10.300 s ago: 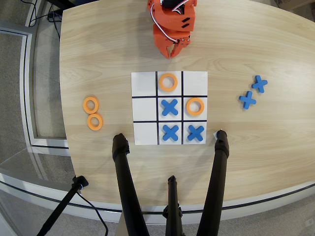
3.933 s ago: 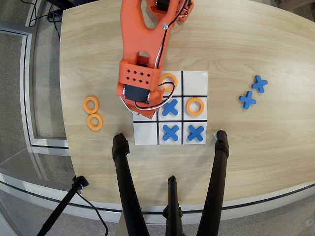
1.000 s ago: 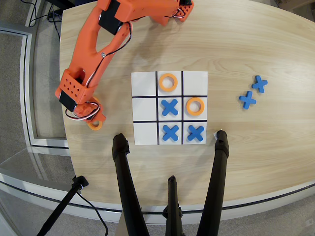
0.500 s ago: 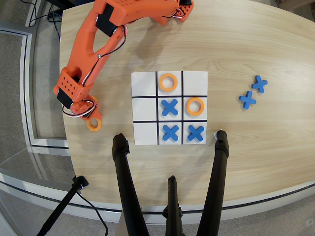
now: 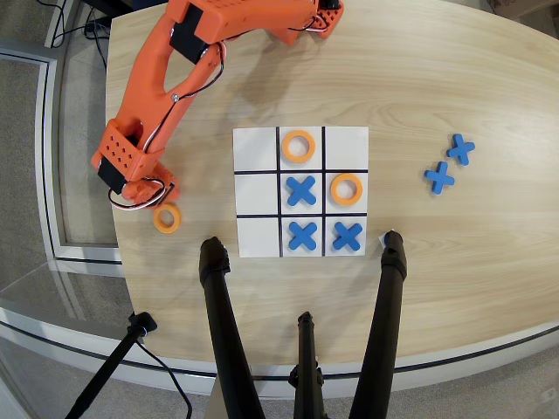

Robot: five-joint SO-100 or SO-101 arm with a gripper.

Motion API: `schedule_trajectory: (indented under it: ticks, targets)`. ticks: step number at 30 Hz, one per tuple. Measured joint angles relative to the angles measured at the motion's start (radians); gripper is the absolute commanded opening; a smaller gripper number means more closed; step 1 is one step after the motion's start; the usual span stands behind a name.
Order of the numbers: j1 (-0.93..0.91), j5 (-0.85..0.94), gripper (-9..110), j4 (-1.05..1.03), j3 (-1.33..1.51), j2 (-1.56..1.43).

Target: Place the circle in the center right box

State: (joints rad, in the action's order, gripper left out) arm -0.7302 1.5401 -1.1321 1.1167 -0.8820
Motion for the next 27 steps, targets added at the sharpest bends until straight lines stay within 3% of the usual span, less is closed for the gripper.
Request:
schedule_trajectory:
  ticks: [4, 16, 27]
  targets:
    - [0.017, -0.025, 0, -0.009, 0.000, -0.003]
    - [0.089, -0.146, 0, -0.032, 0.095, -0.104]
    - [0.342, -0.199, 0, -0.098, 0.453, -0.686]
